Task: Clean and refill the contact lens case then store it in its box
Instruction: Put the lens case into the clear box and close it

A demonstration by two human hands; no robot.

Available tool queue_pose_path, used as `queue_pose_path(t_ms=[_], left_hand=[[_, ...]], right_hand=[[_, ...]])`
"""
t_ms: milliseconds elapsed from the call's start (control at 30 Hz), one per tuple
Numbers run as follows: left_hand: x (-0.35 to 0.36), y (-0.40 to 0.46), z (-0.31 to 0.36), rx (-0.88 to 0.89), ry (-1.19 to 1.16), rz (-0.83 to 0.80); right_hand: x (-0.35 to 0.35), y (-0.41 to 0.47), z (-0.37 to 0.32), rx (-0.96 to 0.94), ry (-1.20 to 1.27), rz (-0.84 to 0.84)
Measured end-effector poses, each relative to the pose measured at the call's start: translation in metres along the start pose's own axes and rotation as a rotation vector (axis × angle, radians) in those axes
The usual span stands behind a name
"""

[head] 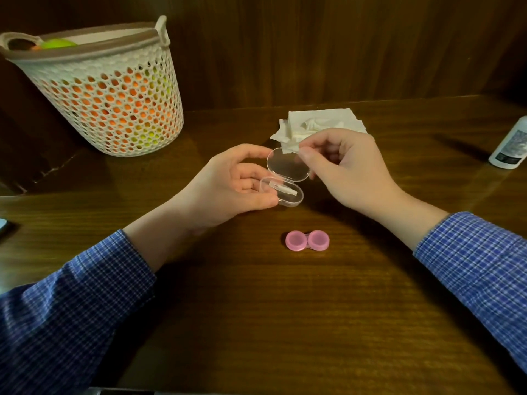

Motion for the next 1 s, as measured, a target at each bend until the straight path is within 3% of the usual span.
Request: queue_pose_path(t_ms=[167, 333, 433, 767, 1000], left_hand=[[-0.009, 0.003, -0.008, -0.033, -0.118, 0.075], [-0.008, 0.003, -0.012, -0.054, -0.135, 0.059], [-0.005, 0.003, -0.012, -0.063, -0.098, 0.055], [0.009, 0.002, -0.01, -0.083, -0.024, 0.021], [0.019, -0.002, -0.005, -0.079, -0.048, -0.016]], right_hand=[[-0.014, -0.009, -0.008, 0.028, 0.033, 0.006], [-0.021, -0.053, -0.021, -0.085, -0.042, -0.472], [-0.019, -0.07, -0.022, -0.114, -0.083, -0.588], [-0.012, -0.072, -0.024, -0.133, -0.094, -0.579], [-0.036, -0.053, -0.023, -0.029, 0.104, -0.226]])
Point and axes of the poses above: each hand's wrist, its own y-axis towards the middle knuckle, its own x-axis out of the palm, z = x × y, the point moved 6 cm from there along y, towards the middle knuckle, and after that the axes turned 5 degrees about -x, right-handed, at the moved point
